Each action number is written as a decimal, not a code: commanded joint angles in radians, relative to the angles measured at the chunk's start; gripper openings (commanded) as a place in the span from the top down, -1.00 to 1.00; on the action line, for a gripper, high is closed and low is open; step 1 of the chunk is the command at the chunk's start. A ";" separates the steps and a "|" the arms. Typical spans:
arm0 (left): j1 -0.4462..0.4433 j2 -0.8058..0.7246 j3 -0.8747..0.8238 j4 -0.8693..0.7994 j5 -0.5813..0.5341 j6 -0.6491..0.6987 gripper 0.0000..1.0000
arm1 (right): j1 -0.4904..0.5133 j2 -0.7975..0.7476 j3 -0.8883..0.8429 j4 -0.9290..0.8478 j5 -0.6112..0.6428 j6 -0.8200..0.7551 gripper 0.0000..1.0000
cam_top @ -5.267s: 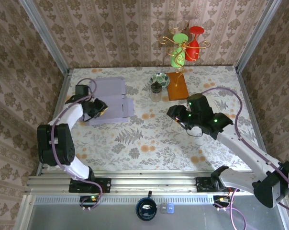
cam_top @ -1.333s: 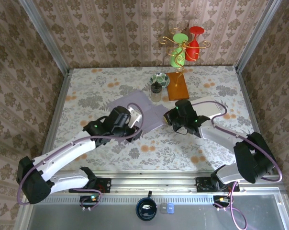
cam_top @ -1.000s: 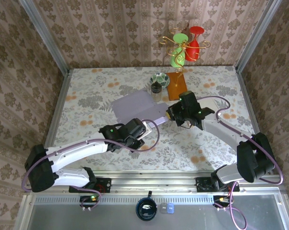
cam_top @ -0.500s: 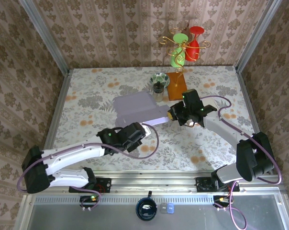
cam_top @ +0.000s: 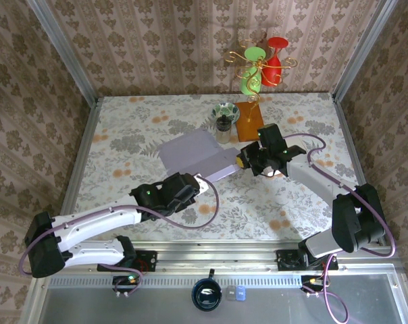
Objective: Fold the paper box
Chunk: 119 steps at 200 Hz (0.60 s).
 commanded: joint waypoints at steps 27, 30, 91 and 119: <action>-0.004 -0.007 -0.050 0.056 0.092 0.076 -0.27 | -0.012 0.024 0.038 -0.038 -0.046 -0.009 1.00; -0.003 -0.007 -0.052 0.057 0.092 0.078 -0.27 | -0.013 0.025 0.040 -0.040 -0.047 -0.009 1.00; -0.001 -0.085 -0.091 0.077 0.178 0.067 -0.30 | -0.031 0.034 0.049 -0.044 -0.062 -0.015 1.00; 0.003 -0.105 -0.116 0.097 0.173 0.057 -0.62 | -0.033 0.040 0.056 -0.043 -0.069 -0.016 1.00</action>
